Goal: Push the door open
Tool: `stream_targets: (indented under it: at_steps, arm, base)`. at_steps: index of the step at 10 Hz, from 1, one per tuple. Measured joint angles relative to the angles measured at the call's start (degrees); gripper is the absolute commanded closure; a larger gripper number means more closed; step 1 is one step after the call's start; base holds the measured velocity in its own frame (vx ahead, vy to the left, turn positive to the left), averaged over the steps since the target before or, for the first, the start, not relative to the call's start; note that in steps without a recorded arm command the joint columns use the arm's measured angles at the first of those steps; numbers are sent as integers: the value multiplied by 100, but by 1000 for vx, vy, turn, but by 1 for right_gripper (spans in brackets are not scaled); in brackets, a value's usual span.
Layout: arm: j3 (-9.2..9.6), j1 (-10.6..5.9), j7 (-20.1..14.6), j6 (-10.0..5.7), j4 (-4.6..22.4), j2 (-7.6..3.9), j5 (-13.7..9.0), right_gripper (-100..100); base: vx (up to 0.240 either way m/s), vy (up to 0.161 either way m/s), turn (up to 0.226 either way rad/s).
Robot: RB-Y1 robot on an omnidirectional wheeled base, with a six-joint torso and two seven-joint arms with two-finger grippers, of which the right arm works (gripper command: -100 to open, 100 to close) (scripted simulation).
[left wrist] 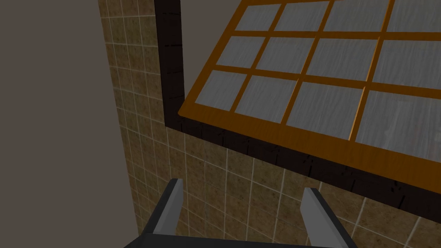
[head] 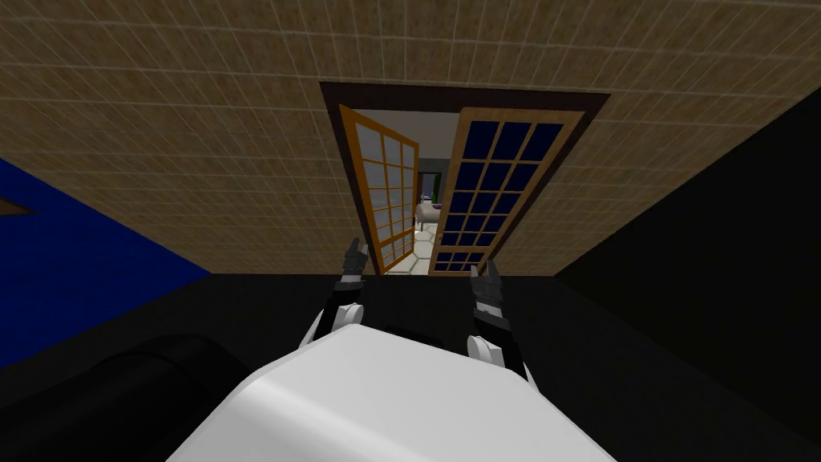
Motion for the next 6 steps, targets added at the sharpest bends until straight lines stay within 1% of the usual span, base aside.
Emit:
stream_targets:
  at_steps: [4,6]
  arm:
    - [131,-83,-392,-175,359,-111,-268,-100]
    - [194,-177,-599,-289,618,-148,-409,-100]
  base:
    - [79,-37,73]
    - [93,-46,87]
